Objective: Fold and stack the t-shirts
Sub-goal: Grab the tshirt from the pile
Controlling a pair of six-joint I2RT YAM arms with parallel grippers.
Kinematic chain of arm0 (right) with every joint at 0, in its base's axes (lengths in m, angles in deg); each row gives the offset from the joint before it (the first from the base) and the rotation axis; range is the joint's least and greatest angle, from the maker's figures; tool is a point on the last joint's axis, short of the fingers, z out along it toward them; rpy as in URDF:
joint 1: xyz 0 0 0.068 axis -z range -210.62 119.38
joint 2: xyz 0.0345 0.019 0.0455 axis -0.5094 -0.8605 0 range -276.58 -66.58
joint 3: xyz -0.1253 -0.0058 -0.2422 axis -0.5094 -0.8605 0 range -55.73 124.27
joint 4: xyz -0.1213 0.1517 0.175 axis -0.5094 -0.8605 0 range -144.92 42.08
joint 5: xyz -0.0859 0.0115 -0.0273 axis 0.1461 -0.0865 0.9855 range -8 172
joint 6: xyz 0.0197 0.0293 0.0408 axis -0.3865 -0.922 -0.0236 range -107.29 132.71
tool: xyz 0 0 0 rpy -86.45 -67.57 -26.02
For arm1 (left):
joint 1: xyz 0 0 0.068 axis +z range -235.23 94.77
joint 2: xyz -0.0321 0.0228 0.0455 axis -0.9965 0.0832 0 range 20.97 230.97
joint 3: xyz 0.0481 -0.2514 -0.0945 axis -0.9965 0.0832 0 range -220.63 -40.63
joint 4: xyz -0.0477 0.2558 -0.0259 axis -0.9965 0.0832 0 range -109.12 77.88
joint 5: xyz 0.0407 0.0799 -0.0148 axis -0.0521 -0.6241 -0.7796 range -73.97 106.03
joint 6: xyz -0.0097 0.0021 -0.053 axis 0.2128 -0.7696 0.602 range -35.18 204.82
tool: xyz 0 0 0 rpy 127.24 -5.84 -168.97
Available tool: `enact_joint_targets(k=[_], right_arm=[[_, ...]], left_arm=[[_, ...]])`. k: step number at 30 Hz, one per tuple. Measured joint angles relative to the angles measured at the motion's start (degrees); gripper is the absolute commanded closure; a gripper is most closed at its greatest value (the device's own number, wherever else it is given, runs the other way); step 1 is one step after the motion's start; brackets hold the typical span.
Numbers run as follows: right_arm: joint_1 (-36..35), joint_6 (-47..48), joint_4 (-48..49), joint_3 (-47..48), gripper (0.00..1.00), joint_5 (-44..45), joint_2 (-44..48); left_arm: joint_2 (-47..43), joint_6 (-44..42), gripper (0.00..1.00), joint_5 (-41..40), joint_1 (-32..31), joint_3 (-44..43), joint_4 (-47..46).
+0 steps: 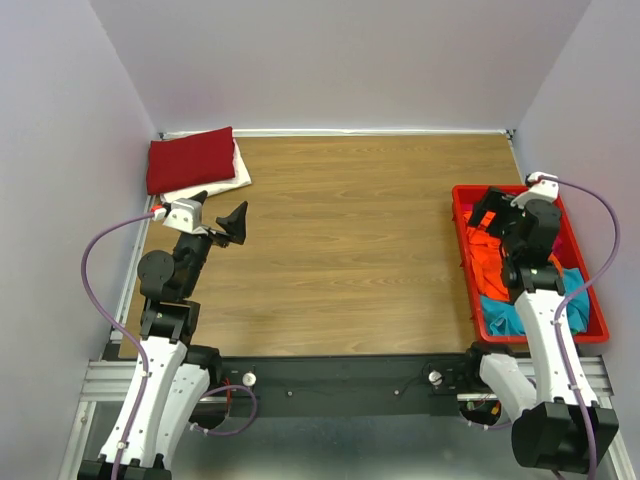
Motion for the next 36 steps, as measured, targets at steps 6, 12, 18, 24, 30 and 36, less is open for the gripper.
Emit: enact_joint_targets(k=[6, 12, 18, 24, 30, 36], right_arm=[[0.09, 12.48, -2.38, 4.98, 0.0, -9.03, -0.66], [0.04, 24.5, -8.59, 11.85, 0.0, -17.81, -3.87], [1.75, 24.59, -11.58, 17.68, 0.02, -16.83, -18.21], [6.75, 22.86, -15.37, 24.0, 0.14, -15.82, -31.1], [10.1, 24.76, -17.94, 28.96, 0.23, -13.81, -38.66], [10.03, 31.69, -23.76, 29.79, 0.35, -13.84, -43.21]], left_arm=[[-0.02, 0.02, 0.03, 0.02, -0.15, 0.0, 0.0], [-0.11, 0.04, 0.03, 0.02, -0.15, 0.0, -0.02], [-0.28, 0.24, 0.03, 0.02, -0.17, 0.0, 0.0], [-0.61, 0.42, 0.03, 0.17, -0.63, -0.02, 0.0], [-0.63, 0.44, 0.03, 0.79, -0.9, -0.09, 0.0], [-0.63, 0.55, 0.03, 1.2, -1.05, -0.17, 0.0]])
